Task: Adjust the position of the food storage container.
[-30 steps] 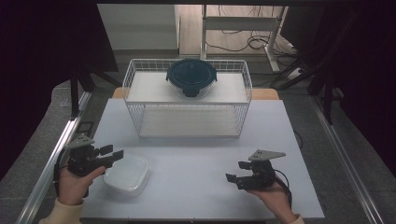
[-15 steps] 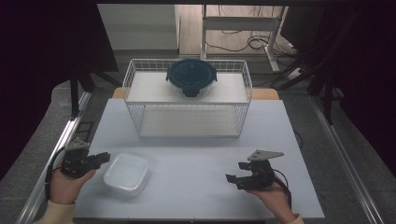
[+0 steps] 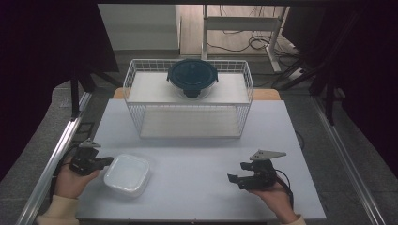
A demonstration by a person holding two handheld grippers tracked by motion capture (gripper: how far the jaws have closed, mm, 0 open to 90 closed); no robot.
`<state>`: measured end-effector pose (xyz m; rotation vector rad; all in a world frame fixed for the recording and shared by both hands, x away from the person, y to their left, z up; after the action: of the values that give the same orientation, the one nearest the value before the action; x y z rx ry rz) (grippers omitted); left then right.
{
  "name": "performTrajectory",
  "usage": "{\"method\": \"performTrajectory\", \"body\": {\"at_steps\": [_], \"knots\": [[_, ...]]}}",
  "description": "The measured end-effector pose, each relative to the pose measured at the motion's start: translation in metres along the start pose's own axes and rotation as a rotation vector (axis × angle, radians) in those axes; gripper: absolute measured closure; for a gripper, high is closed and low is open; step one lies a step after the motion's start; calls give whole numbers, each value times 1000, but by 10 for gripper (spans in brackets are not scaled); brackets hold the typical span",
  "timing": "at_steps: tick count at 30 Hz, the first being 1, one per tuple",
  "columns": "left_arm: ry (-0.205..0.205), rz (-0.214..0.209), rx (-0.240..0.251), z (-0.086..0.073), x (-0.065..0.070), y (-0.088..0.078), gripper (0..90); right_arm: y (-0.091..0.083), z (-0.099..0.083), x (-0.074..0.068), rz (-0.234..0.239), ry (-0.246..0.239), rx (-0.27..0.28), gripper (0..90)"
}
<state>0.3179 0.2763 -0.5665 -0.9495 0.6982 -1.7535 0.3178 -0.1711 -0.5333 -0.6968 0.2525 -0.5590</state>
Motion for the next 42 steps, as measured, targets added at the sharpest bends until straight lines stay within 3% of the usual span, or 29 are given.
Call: {"method": "performTrajectory", "body": {"at_steps": [14,22,25,30,34,37,42], "knots": [[138,1,-72,23,34,25,900,3,-2,0,-1,2,-13,255],[173,-15,-83,27,47,31,900,2,-2,1,-1,5,-8,255],[163,3,-64,28,43,27,900,2,-3,2,0,6,-10,255],[86,12,-8,25,25,0,900,3,-4,3,-4,13,-11,255],[14,55,4,5,4,-20,900,2,-4,3,-4,10,-11,255],[-38,62,-9,-16,-5,-25,900,4,-5,3,-3,12,-16,255],[-39,36,-55,-45,3,-26,900,5,-4,2,-3,13,-18,255]]}}
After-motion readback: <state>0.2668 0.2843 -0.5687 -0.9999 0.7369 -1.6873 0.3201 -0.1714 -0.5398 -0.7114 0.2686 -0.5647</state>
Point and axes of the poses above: each handheld gripper's, and its own axes: y roughly forward along the jaws, z roughly out of its top, x roughly to its right, the point moved 9 cm from there along y, roughly forward along the jaws, and after that the axes turned 14 degrees about -y, right-handed, at the moved point
